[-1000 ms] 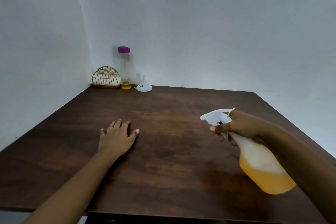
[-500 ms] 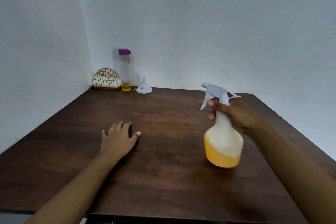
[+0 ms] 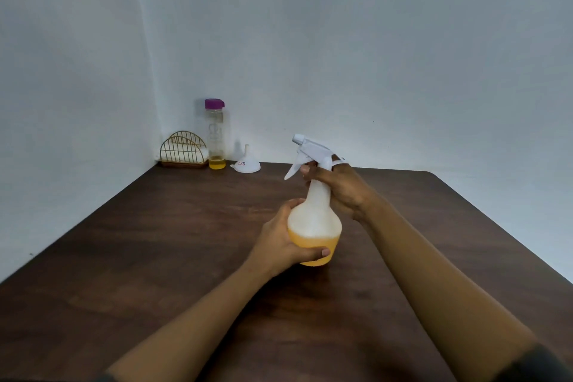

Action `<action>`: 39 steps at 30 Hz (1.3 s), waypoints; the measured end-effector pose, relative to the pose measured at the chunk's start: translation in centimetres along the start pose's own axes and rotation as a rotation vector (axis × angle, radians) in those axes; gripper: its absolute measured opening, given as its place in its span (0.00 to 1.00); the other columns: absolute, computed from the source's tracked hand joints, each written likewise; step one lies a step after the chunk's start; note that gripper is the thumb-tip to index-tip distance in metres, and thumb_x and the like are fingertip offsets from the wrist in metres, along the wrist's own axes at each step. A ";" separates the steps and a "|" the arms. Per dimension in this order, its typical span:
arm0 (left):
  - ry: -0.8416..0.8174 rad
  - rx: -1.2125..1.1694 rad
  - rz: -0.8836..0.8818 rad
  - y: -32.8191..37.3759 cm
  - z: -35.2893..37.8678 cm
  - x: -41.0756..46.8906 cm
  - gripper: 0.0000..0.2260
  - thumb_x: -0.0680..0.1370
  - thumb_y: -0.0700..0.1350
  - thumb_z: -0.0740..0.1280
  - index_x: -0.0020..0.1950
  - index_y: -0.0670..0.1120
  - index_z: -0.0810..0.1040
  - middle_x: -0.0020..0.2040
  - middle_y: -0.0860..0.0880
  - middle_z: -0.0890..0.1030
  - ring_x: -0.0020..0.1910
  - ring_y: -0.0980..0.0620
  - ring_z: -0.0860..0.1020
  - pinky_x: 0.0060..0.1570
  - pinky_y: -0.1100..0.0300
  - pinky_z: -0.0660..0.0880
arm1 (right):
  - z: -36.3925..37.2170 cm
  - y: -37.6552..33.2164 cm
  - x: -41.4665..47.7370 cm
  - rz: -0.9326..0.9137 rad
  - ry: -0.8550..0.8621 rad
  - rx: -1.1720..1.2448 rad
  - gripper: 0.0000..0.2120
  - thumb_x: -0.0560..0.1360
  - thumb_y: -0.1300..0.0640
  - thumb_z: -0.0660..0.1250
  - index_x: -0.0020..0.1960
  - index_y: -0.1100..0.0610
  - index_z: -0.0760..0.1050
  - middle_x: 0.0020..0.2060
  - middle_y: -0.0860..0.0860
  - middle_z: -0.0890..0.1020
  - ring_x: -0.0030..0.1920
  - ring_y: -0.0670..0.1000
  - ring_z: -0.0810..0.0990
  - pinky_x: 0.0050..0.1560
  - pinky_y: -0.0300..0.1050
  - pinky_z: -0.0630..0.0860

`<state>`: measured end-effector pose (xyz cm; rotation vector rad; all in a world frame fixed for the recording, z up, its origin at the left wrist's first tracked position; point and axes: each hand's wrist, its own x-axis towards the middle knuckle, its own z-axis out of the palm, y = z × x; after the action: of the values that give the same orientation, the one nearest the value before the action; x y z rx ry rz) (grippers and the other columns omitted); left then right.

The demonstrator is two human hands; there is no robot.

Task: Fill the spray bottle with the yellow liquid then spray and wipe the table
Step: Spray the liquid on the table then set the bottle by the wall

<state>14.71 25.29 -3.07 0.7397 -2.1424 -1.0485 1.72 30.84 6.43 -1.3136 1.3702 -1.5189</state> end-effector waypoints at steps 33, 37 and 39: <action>-0.188 0.854 -0.542 -12.3 -9.0 13.8 0.31 0.75 0.69 0.47 0.76 0.62 0.45 0.79 0.50 0.44 0.76 0.40 0.41 0.67 0.30 0.43 | -1.3 9.6 29.0 0.071 0.277 -0.864 0.21 0.72 0.53 0.69 0.61 0.61 0.70 0.56 0.57 0.78 0.57 0.58 0.76 0.48 0.49 0.73; -0.187 0.854 -0.540 -12.5 -8.9 13.8 0.31 0.75 0.70 0.47 0.76 0.63 0.45 0.79 0.50 0.44 0.76 0.40 0.41 0.67 0.30 0.42 | -1.8 10.3 30.3 0.066 0.283 -0.884 0.23 0.73 0.52 0.69 0.63 0.61 0.68 0.58 0.57 0.77 0.59 0.58 0.75 0.53 0.52 0.75; -0.195 0.847 -0.543 -12.4 -9.1 13.9 0.31 0.75 0.70 0.48 0.76 0.63 0.46 0.79 0.50 0.44 0.76 0.39 0.41 0.67 0.30 0.42 | -1.8 10.5 30.8 0.069 0.285 -0.884 0.23 0.73 0.53 0.69 0.64 0.61 0.68 0.59 0.58 0.77 0.59 0.58 0.74 0.55 0.54 0.75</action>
<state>15.04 4.63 -4.92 1.7389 -2.6282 -0.3994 -8.91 0.21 3.31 -1.5387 2.4070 -1.0899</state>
